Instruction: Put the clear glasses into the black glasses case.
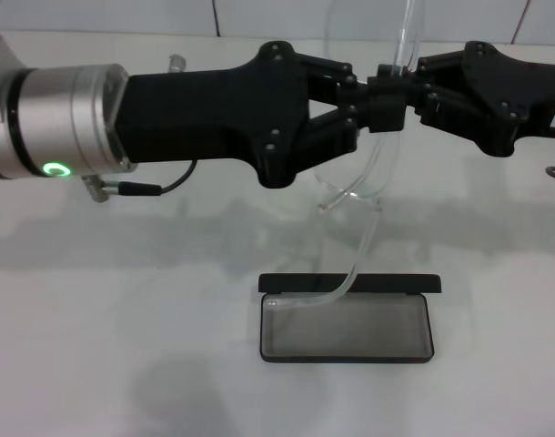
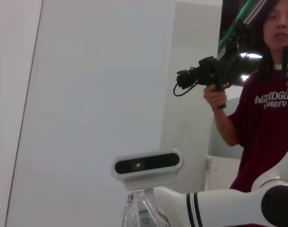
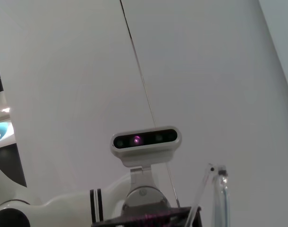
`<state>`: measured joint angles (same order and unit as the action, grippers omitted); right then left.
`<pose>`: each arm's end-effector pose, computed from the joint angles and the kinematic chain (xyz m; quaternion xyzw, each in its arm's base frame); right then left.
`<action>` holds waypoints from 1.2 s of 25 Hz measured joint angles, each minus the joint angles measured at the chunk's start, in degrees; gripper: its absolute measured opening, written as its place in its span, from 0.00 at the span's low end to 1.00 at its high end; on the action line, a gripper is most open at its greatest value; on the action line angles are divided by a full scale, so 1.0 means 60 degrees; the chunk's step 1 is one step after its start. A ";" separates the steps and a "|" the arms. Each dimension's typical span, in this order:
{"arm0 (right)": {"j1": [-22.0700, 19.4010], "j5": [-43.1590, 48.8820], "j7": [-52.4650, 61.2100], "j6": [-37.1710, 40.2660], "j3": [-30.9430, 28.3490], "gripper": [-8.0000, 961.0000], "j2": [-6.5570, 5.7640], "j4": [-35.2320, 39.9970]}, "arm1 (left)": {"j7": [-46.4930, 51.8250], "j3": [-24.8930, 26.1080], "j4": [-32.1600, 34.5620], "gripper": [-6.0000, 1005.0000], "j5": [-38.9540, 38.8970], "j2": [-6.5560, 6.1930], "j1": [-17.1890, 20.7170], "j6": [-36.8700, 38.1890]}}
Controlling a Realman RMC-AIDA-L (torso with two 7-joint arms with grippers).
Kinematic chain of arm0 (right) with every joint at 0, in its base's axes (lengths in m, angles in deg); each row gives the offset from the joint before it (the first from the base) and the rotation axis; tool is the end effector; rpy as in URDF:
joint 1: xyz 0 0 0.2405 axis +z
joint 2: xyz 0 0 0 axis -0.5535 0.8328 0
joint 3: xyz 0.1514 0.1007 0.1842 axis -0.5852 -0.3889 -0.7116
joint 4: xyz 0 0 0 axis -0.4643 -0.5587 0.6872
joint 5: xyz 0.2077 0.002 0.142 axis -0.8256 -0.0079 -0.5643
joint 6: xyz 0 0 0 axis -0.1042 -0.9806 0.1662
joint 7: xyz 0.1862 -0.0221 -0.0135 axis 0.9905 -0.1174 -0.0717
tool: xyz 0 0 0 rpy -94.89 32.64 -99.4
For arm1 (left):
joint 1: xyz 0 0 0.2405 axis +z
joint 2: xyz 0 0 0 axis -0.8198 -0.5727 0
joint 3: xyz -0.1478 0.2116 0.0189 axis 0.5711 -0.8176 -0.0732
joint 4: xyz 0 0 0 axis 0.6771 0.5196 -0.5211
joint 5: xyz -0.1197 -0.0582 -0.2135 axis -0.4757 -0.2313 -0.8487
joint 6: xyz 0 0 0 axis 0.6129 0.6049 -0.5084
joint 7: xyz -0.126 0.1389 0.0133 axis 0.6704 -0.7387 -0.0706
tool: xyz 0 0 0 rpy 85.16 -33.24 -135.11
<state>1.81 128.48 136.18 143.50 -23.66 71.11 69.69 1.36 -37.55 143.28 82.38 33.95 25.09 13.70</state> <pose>0.1379 0.3796 0.0158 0.9003 -0.0986 -0.4237 0.0158 -0.0956 0.3532 -0.0165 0.9030 0.0485 0.4250 0.0409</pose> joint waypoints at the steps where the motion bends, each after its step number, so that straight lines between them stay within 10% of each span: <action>1: 0.0001 0.0000 0.0000 0.0000 0.0000 0.07 0.0001 0.0000 | -0.0007 -0.0066 0.0000 0.11 0.0000 0.0001 -0.0001 -0.0067; 30: -0.0199 -0.0142 -0.0069 -0.0002 -0.0107 0.06 -0.0021 -0.0028 | -0.0126 -0.0075 0.0015 0.10 -0.0100 -0.0046 0.0088 0.0358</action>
<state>0.61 127.63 135.77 143.49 -24.30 70.98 69.52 0.60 -38.00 143.37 81.78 33.67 25.62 15.85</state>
